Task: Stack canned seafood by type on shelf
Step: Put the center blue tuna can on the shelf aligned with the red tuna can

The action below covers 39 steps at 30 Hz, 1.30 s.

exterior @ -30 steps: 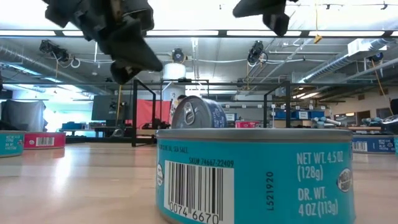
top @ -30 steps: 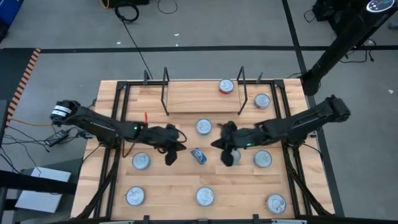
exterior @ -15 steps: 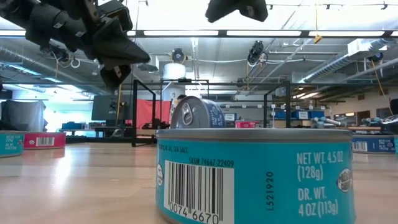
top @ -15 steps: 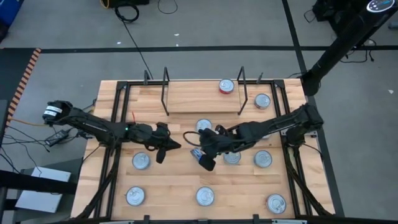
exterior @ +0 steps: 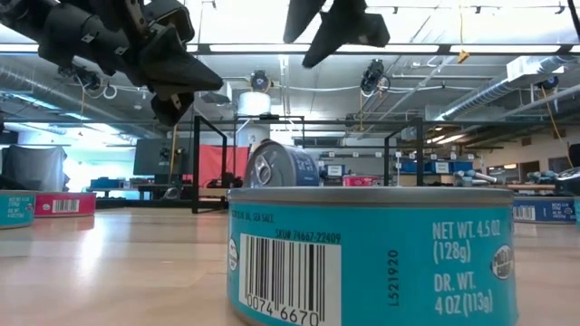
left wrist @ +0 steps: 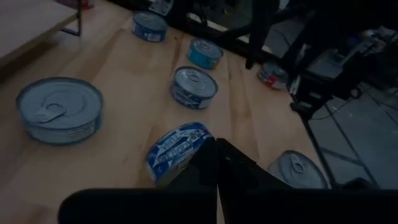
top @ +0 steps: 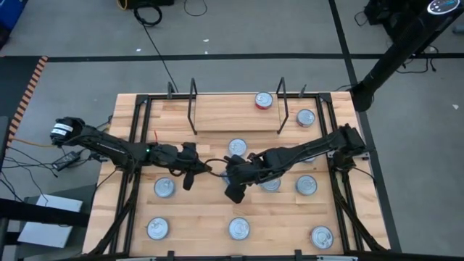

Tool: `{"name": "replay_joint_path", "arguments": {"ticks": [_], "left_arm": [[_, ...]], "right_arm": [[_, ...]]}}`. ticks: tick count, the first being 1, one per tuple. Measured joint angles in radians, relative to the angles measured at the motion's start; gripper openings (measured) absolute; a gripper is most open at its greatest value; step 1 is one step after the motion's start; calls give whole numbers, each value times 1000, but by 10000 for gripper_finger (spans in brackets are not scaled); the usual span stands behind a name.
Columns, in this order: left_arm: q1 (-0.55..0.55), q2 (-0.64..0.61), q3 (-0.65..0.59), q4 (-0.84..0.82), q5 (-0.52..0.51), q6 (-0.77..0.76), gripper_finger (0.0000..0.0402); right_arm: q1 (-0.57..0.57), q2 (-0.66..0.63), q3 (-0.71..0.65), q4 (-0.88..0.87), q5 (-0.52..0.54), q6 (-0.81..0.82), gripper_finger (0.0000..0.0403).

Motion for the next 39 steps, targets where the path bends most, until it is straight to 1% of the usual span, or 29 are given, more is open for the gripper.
{"name": "replay_joint_path", "arguments": {"ticks": [4, 8, 11, 15, 18, 24, 31, 33, 35, 39], "left_arm": [[0, 0, 0, 5, -63, 18, 1], [0, 0, 0, 0, -83, 25, 1], [0, 0, 0, -4, -85, 27, 1], [0, 0, 0, -13, -86, 49, 1], [0, 0, 0, -20, -87, 50, 1], [0, 0, 0, -30, -108, 50, 1], [0, 0, 0, -45, -109, 48, 1], [0, 0, 0, -49, -109, 48, 1], [0, 0, 0, -53, -109, 48, 1], [0, 0, 0, -52, -110, 47, 1]], "right_arm": [[0, 53, 0, 10, 0, 2, 240], [-2, 108, -2, 4, 12, 22, 283], [-4, 123, -2, 5, 61, 44, 304], [-18, 137, -2, 8, 114, 62, 313], [-31, 149, -2, 10, 116, 62, 312], [-59, 194, -2, 75, 119, 48, 312], [-79, 232, -3, 55, 112, 31, 305], [-83, 227, -2, 61, 116, 29, 292], [-87, 223, -2, 63, 115, 23, 270], [-101, 222, -2, 70, 72, -17, 205]]}}
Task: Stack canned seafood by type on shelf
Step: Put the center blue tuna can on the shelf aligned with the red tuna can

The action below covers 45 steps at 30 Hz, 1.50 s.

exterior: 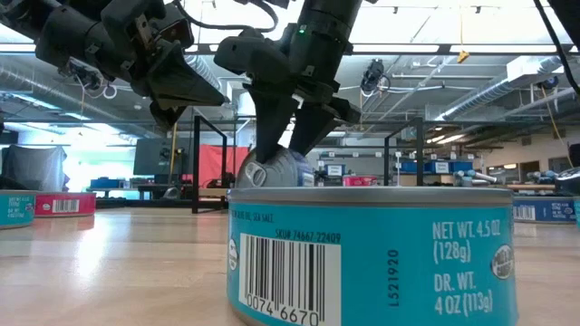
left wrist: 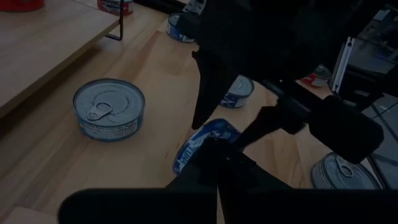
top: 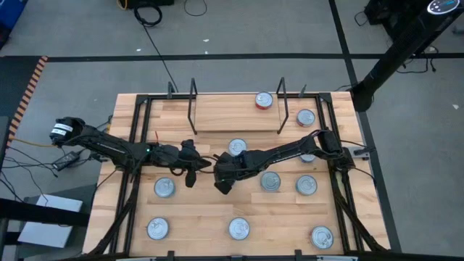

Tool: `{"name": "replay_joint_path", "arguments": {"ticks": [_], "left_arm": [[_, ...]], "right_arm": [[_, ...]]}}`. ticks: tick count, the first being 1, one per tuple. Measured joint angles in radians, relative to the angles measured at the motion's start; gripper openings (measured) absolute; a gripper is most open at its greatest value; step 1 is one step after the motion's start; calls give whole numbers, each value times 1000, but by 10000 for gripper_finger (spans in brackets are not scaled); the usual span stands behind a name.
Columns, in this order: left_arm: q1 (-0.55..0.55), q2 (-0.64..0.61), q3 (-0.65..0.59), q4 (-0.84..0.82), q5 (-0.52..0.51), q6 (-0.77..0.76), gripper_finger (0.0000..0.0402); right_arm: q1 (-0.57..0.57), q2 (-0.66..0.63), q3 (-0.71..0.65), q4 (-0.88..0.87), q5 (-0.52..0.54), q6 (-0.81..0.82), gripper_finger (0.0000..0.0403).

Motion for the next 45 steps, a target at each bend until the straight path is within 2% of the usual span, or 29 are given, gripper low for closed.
{"name": "replay_joint_path", "arguments": {"ticks": [4, 13, 17, 24, 32, 39, 45], "left_arm": [[0, 0, 0, 0, -6, -1, 1], [0, 0, 0, 2, -30, -4, 1], [0, 0, 0, 17, -57, -8, 1], [0, -1, 0, 63, -94, -3, 1], [0, -1, 0, 79, -117, -31, 1], [0, -1, 0, 80, -119, -50, 1], [0, -1, 0, 79, -119, -57, 1]], "right_arm": [[-12, -1, 0, 3, -35, -31, 142], [-42, -13, 0, 24, -137, -64, 142], [-82, -72, 0, 21, -142, -69, 142], [-216, -153, 0, 23, -62, -70, 142], [-397, -160, 0, 119, 8, -68, 142], [-546, -160, -34, 218, 7, -97, 142], [-659, -160, -112, 332, -60, -77, 142]]}}
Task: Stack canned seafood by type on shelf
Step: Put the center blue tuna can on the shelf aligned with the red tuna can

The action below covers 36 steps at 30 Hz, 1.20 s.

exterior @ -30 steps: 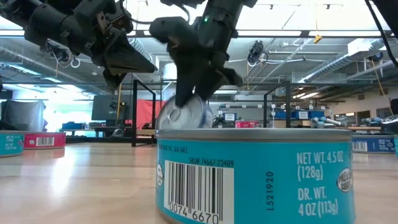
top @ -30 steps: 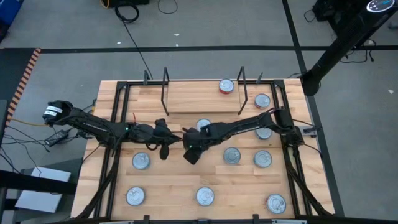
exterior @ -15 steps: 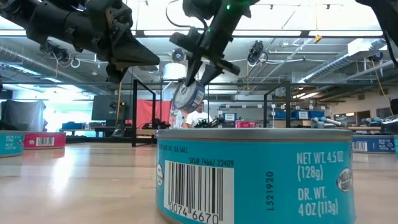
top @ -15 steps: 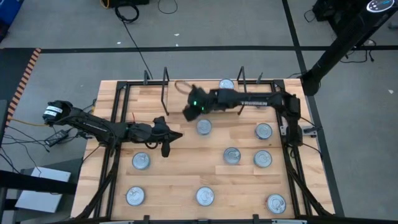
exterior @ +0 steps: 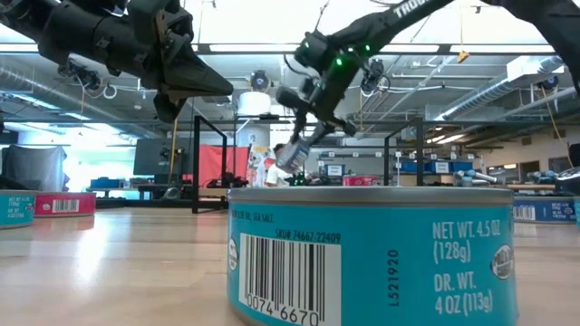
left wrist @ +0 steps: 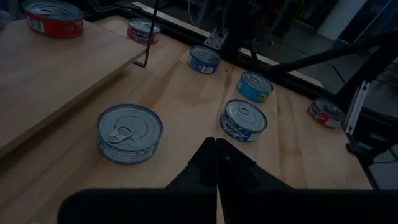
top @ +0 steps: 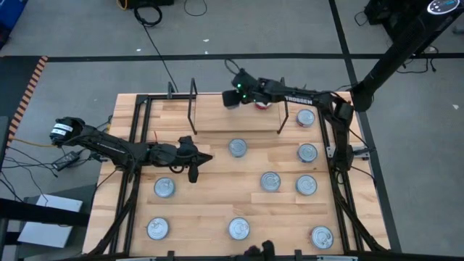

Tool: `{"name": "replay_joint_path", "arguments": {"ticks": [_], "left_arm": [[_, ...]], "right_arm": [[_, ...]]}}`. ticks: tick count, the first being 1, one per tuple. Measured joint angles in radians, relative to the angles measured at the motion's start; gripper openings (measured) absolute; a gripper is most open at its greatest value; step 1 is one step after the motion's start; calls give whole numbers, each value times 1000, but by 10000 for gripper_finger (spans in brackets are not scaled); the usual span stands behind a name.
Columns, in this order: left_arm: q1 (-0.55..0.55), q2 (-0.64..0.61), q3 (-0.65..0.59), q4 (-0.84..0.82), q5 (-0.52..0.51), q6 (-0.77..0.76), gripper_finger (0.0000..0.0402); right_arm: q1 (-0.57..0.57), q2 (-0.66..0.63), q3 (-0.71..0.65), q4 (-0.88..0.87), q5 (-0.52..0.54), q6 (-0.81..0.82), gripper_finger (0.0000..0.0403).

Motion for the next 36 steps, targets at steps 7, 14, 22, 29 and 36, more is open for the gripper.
{"name": "replay_joint_path", "arguments": {"ticks": [7, 14, 22, 29, 36], "left_arm": [[0, 0, 0, 0, -24, -7, 1], [0, 0, 0, -1, -39, -21, 1], [0, 0, 0, -1, -53, -26, 1], [0, 0, 0, -1, -63, -30, 1], [0, 0, 0, -1, -65, -30, 1]], "right_arm": [[-63, 1, -72, 36, -60, 9, 142], [-83, -1, -123, 89, -80, 33, 153], [-83, -5, -138, 93, -66, 11, 161], [-84, 0, -142, 67, -25, -6, 208], [-90, 3, -143, 50, -27, -29, 246]]}}
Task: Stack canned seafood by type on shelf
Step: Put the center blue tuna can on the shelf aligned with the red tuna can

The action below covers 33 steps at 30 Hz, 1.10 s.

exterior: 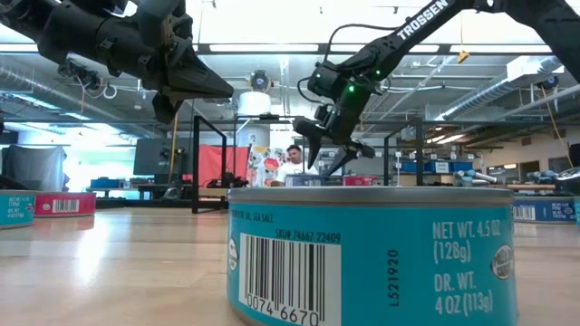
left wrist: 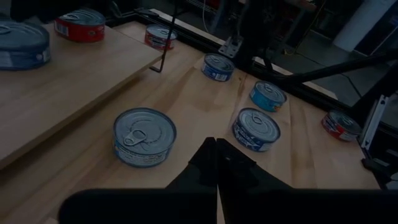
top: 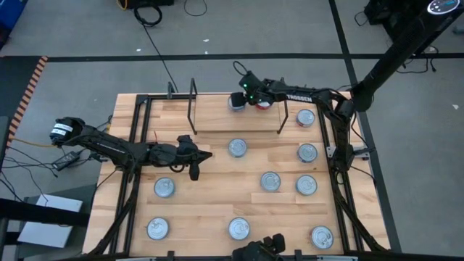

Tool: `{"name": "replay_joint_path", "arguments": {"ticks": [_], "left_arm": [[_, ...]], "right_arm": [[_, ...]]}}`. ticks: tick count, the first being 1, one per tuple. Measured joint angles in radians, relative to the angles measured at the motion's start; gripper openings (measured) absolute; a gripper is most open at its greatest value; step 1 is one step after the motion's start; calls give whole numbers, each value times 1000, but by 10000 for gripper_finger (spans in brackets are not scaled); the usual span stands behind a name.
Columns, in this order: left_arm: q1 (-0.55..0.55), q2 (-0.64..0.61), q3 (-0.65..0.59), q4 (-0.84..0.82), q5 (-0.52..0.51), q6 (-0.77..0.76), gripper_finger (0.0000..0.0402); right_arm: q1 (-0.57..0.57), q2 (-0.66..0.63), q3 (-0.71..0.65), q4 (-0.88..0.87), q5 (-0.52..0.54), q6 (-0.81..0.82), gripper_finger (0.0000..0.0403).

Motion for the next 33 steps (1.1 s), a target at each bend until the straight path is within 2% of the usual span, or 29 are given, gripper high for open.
{"name": "replay_joint_path", "arguments": {"ticks": [4, 8, 11, 18, 33], "left_arm": [[0, 0, 0, 0, 0, 0, 1], [0, 0, 0, -1, -1, -1, 1], [0, 0, 0, -1, 0, -5, 1], [0, 0, 0, -5, -4, -19, 1], [2, 0, 0, -16, -25, -26, 1]], "right_arm": [[0, -6, 25, -11, -1, -79, 247], [2, -15, 101, -70, -10, -212, 221], [11, -15, 124, -104, -16, -301, 172], [32, 5, 120, -113, -83, -436, 17], [37, 79, 109, -97, -86, -415, 10]]}}
